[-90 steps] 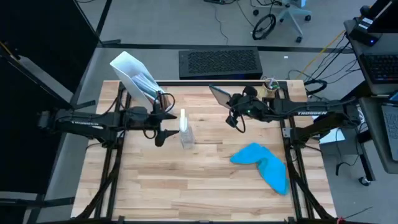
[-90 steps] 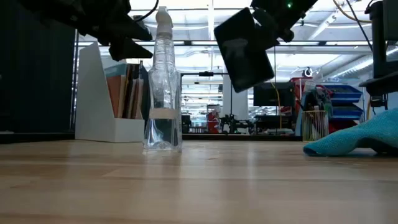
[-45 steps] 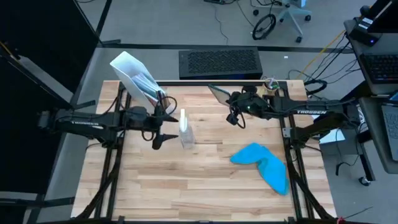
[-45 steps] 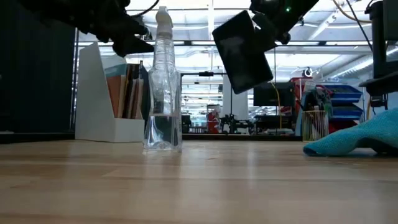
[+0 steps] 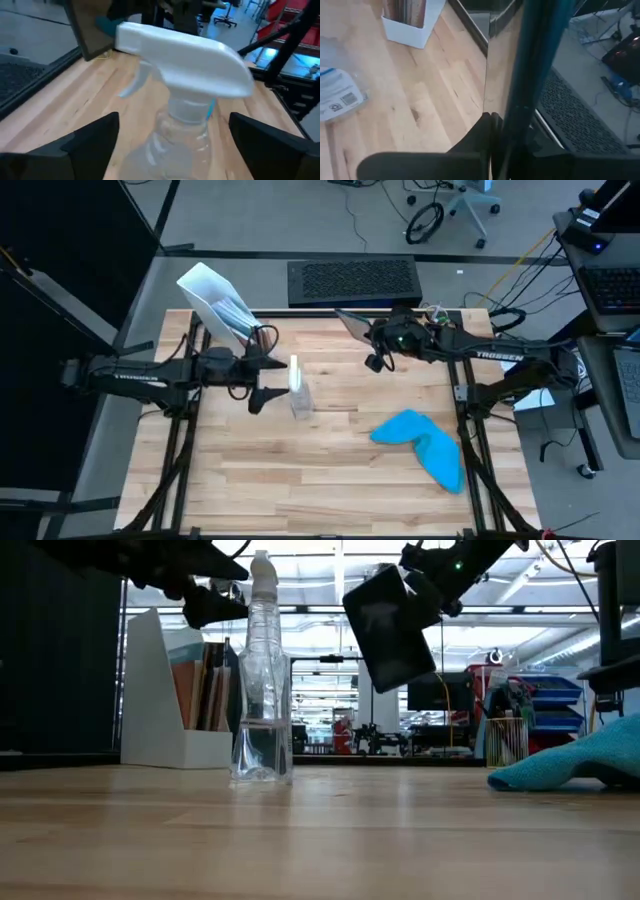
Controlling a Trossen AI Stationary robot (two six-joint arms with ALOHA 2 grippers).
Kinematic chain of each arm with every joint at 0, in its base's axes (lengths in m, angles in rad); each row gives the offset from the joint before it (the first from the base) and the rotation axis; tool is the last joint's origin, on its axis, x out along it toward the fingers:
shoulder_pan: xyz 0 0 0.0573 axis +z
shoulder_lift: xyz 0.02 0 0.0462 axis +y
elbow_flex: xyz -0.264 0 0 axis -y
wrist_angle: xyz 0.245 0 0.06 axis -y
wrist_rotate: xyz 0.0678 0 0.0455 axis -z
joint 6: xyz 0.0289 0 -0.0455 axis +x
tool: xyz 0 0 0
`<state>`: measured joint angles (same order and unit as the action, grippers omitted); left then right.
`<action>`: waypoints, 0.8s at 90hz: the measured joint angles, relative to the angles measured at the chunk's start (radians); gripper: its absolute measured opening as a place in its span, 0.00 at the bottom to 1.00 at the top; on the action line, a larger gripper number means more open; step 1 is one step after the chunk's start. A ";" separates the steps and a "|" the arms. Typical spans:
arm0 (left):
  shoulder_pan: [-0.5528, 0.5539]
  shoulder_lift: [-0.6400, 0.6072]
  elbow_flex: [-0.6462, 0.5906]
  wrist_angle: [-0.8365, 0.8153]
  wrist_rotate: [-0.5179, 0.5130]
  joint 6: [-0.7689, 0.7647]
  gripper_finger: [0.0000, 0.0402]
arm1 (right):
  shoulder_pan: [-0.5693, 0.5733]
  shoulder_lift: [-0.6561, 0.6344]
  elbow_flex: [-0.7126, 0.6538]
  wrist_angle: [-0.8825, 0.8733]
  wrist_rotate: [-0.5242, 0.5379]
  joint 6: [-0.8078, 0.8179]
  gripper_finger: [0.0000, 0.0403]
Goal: Apply microfiber cloth
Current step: Spray the blue tablet using the spray bottle
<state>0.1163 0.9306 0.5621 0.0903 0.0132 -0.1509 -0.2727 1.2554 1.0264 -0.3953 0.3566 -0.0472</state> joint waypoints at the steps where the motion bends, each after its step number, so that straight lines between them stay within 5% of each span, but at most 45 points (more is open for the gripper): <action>1: 0.001 0.000 0.000 0.000 -0.007 0.000 0.97 | -0.001 0.002 0.000 0.001 -0.002 -0.001 0.03; 21: 0.004 0.000 0.000 0.001 -0.068 -0.050 0.93 | -0.038 0.029 -0.002 0.082 -0.133 -0.025 0.03; 41: 0.004 0.002 0.000 0.049 -0.074 -0.059 0.92 | -0.089 0.057 -0.091 0.350 -0.259 -0.055 0.03; 72: 0.001 0.033 0.000 0.062 -0.002 0.047 0.92 | -0.091 0.070 -0.187 0.438 -0.285 -0.044 0.03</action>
<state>0.1177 0.9633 0.5625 0.1521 0.0113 -0.1038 -0.3640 1.3253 0.8392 0.0422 0.0715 -0.0910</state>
